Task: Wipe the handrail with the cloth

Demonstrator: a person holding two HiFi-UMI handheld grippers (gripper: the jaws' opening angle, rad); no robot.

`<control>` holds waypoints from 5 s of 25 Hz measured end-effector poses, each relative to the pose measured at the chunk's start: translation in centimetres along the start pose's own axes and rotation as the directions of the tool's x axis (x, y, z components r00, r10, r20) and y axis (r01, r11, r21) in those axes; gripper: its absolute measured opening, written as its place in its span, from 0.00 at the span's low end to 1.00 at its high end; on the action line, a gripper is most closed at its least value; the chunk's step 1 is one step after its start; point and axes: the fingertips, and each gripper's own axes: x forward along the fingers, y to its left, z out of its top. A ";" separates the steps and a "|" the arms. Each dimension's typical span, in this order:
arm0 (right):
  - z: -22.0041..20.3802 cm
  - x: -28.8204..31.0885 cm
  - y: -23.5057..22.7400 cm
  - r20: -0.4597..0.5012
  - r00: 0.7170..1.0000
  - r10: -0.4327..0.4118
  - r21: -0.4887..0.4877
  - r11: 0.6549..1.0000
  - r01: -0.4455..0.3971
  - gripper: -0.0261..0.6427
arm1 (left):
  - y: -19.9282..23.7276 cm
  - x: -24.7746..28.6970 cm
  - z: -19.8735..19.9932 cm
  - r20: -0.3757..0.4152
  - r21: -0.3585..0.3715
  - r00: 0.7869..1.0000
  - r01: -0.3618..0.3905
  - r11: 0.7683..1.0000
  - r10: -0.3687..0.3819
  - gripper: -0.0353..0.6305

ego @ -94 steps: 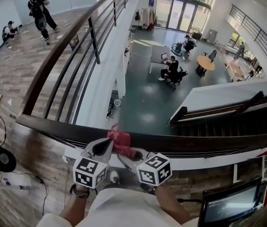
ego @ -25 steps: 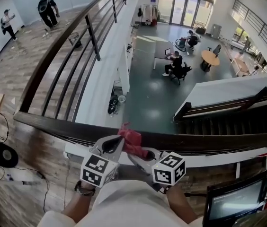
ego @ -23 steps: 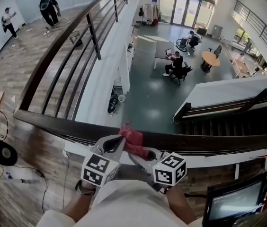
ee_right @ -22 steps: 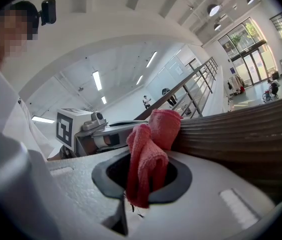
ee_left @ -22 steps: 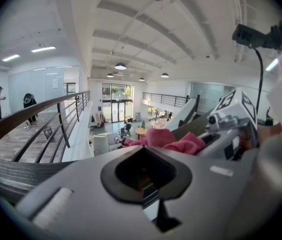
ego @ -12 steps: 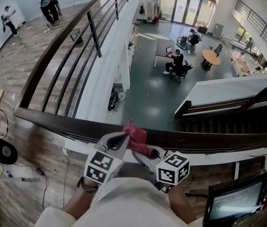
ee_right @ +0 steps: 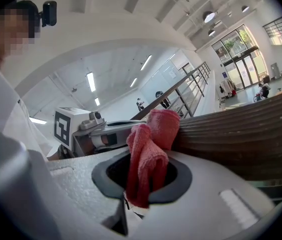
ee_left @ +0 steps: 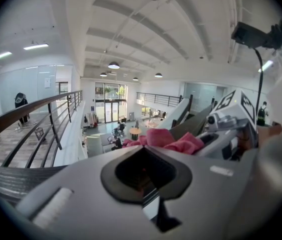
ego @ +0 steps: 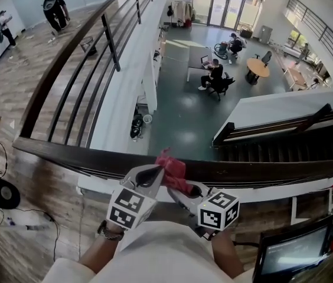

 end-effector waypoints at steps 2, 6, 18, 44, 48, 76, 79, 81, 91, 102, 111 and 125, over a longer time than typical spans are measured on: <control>-0.1 -0.2 -0.2 0.003 1.000 -0.003 0.006 1.000 0.003 0.13 | -0.2 0.2 -0.1 -0.005 0.006 1.000 0.006 1.000 -0.006 0.06; -0.2 -0.5 -0.4 0.008 1.000 -0.007 0.017 1.000 0.007 0.13 | -0.7 0.5 0.1 -0.005 0.025 1.000 0.018 1.000 -0.018 0.06; -0.2 -0.9 -0.8 0.017 0.999 -0.032 0.031 0.999 0.031 0.13 | -1.0 1.0 0.3 -0.004 0.029 0.999 0.043 0.999 -0.043 0.06; -0.1 0.5 -1.1 0.038 0.999 -0.022 0.063 0.998 0.019 0.13 | 0.2 0.9 -0.1 -0.036 0.055 0.998 0.056 0.997 -0.054 0.06; -0.4 0.4 -0.3 0.023 1.000 -0.006 0.051 0.999 0.004 0.13 | -0.3 0.2 -0.3 -0.024 0.046 0.999 0.049 0.998 -0.048 0.06; -1.3 6.0 2.8 -0.088 0.996 0.030 0.010 1.000 -0.029 0.13 | 4.0 -4.2 -2.1 0.001 -0.037 0.998 -0.057 0.998 0.057 0.06; -1.2 5.9 2.7 -0.078 0.997 0.023 -0.006 1.000 -0.024 0.13 | 4.0 -4.1 -2.0 0.008 -0.021 0.998 -0.063 0.998 0.064 0.06; -1.0 6.0 2.9 -0.074 0.997 0.028 -0.019 0.999 -0.030 0.13 | 4.2 -4.3 -1.9 0.016 -0.007 0.996 -0.083 0.997 0.083 0.06; -0.1 8.1 4.8 -0.092 0.993 0.076 -0.051 0.995 -0.080 0.13 | 7.0 -6.5 -2.4 0.022 -0.041 0.983 -0.183 0.982 0.184 0.06; 0.0 9.2 5.6 -0.113 0.991 0.079 -0.058 0.995 -0.085 0.13 | 8.4 -7.6 -2.7 0.025 -0.069 0.973 -0.229 0.971 0.231 0.06; 0.1 8.6 5.3 -0.101 0.992 0.075 -0.050 0.995 -0.081 0.13 | 7.8 -7.2 -2.6 0.009 -0.061 0.978 -0.208 0.976 0.209 0.06; 0.4 5.5 3.4 -0.061 0.997 0.051 -0.005 0.999 -0.051 0.13 | 5.1 -4.8 -1.9 0.003 -0.009 0.985 -0.174 0.985 0.174 0.06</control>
